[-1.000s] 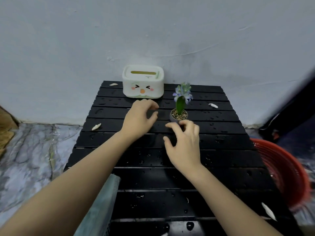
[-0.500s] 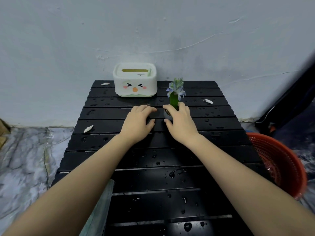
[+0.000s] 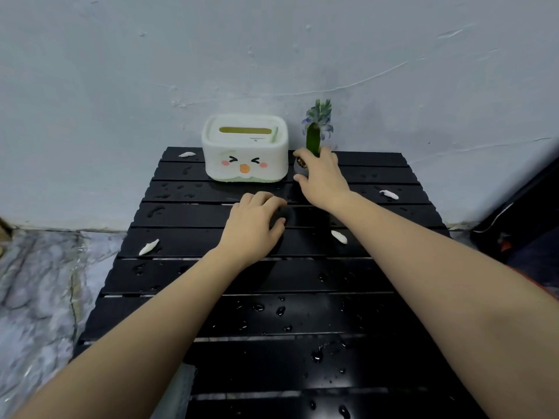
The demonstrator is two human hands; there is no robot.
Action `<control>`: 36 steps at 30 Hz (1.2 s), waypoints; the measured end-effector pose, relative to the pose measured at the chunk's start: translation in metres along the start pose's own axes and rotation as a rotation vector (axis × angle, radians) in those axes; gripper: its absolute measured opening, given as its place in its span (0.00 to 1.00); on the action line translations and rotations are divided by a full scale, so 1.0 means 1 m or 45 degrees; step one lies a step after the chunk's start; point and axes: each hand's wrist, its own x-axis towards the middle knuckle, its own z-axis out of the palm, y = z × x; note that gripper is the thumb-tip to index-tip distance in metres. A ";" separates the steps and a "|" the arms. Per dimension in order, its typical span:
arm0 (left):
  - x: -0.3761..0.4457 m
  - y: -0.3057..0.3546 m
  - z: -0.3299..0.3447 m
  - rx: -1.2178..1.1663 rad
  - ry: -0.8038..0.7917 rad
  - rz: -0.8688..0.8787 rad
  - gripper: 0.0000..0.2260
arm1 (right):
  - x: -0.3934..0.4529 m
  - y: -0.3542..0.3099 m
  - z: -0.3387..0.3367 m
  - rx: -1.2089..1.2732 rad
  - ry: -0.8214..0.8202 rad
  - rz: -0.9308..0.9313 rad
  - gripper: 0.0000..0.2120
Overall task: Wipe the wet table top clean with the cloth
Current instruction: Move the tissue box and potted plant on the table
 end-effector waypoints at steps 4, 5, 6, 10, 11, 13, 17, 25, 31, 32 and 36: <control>0.003 -0.005 0.002 0.021 0.018 0.032 0.16 | 0.013 0.002 0.012 -0.041 -0.012 -0.011 0.20; 0.004 -0.005 0.002 0.027 0.021 0.037 0.15 | 0.014 0.003 0.013 -0.047 -0.008 -0.016 0.20; 0.004 -0.006 0.002 0.035 0.025 0.043 0.15 | 0.015 0.003 0.014 -0.051 -0.003 -0.019 0.19; 0.005 -0.005 0.005 0.056 0.036 0.042 0.14 | 0.015 0.006 0.014 -0.068 0.008 -0.031 0.19; 0.005 -0.005 0.005 0.059 0.039 0.038 0.14 | 0.014 0.006 0.013 -0.071 0.007 -0.033 0.20; 0.005 -0.004 0.004 0.057 0.036 0.023 0.14 | 0.010 0.005 0.010 -0.056 0.014 -0.031 0.22; 0.002 0.000 -0.007 0.008 0.035 -0.006 0.14 | -0.016 -0.003 0.001 0.006 0.122 -0.030 0.24; -0.040 0.026 -0.072 -0.159 0.164 -0.002 0.12 | -0.131 -0.051 -0.039 0.090 0.194 -0.200 0.17; -0.137 0.052 -0.127 -0.299 0.201 -0.080 0.10 | -0.240 -0.081 -0.062 0.142 0.063 -0.308 0.13; -0.157 0.055 -0.133 -0.300 0.199 -0.094 0.10 | -0.256 -0.083 -0.062 0.130 0.037 -0.311 0.13; -0.236 0.048 -0.134 -0.156 0.159 -0.226 0.15 | -0.316 -0.073 -0.059 0.092 -0.090 -0.235 0.16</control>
